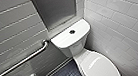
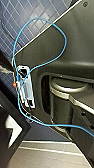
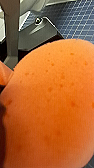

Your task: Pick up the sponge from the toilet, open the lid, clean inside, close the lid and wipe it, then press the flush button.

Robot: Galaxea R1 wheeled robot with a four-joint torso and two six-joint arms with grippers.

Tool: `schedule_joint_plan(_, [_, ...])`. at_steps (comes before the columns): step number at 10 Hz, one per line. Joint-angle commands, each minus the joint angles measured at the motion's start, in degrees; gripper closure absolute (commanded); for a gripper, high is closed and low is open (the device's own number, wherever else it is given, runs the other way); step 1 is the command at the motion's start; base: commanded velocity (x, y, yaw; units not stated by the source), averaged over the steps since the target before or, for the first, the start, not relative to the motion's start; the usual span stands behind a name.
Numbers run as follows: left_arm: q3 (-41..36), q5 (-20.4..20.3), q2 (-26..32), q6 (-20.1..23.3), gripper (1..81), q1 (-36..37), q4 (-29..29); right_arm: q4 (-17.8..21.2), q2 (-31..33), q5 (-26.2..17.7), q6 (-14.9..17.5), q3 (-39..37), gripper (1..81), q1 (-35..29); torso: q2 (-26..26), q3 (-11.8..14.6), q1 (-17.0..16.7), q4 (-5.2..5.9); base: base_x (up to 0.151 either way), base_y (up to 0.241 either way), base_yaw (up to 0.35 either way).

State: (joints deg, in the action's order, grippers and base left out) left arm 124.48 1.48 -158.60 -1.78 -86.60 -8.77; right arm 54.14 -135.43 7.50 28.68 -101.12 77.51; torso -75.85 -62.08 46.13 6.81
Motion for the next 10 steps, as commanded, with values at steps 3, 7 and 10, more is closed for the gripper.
schedule_joint_plan(3, [1.11,4.94,0.39,0.02,1.0,-1.86,0.42,-0.88,-4.43,-5.04,0.06,-7.12,81.1,2.35,9.36,9.39,-6.05,0.00,0.000,0.000,0.000])
schedule_joint_plan(7, [4.90,4.85,-1.64,-0.07,1.0,-1.77,0.50,-0.96,-7.69,-5.21,0.06,-12.25,81.1,4.37,17.49,17.75,-11.46,0.00,0.000,0.000,0.000])
schedule_joint_plan(10, [7.62,4.85,-3.30,-0.15,1.0,-1.69,0.50,-1.23,-10.33,-5.74,0.14,-15.59,81.1,5.07,23.65,24.11,-15.56,0.00,0.000,0.000,0.000])
